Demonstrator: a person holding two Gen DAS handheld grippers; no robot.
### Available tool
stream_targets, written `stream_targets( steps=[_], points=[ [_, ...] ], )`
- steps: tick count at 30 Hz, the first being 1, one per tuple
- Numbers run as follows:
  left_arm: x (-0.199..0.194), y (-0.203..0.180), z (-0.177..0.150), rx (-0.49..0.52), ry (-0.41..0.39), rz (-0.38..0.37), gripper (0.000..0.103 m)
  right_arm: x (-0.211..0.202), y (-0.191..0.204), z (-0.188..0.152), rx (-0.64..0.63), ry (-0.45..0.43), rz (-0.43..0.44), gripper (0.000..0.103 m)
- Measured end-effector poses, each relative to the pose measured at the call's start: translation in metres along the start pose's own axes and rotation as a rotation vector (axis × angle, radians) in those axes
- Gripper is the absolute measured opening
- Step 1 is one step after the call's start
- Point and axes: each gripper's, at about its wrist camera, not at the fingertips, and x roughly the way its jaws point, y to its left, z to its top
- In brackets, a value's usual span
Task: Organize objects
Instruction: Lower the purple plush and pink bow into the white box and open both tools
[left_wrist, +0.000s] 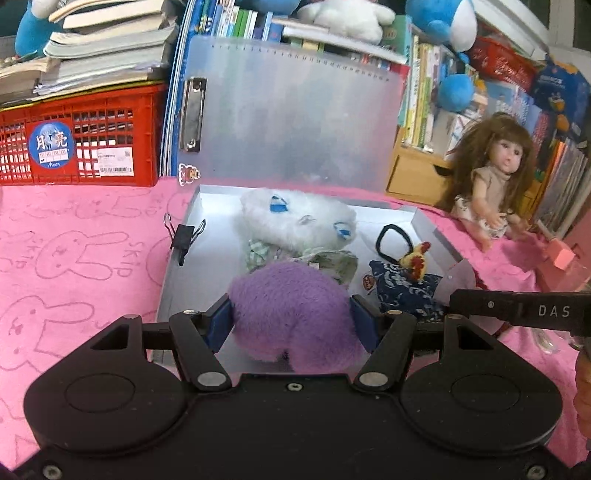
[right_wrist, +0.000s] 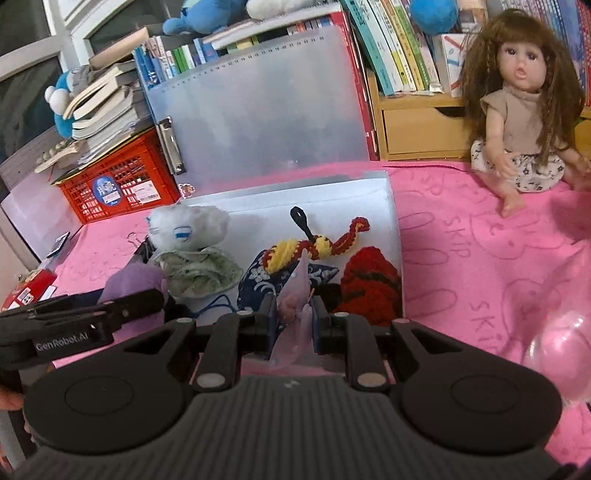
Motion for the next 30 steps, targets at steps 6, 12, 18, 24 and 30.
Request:
stream_targets(
  steps=[6, 12, 18, 24, 30],
  points=[
    [0.024, -0.001, 0.009, 0.014, 0.01, 0.032, 0.063, 0.021, -0.001, 0.008, 0.018, 0.025, -0.012, 0.023],
    [0.044, -0.001, 0.016, 0.015, 0.01, 0.056, 0.063, 0.039, -0.002, 0.013, 0.027, 0.03, -0.015, 0.023],
    [0.063, -0.001, 0.024, 0.035, 0.007, 0.085, 0.063, 0.057, 0.001, 0.023, 0.023, 0.031, -0.014, 0.023],
    [0.081, 0.007, 0.027, 0.007, 0.014, 0.104, 0.063, 0.075, 0.008, 0.031, 0.027, 0.045, -0.008, 0.023],
    [0.082, 0.009, 0.026, 0.01, 0.006, 0.099, 0.063, 0.084, 0.01, 0.03, 0.026, 0.055, -0.008, 0.023]
  ],
)
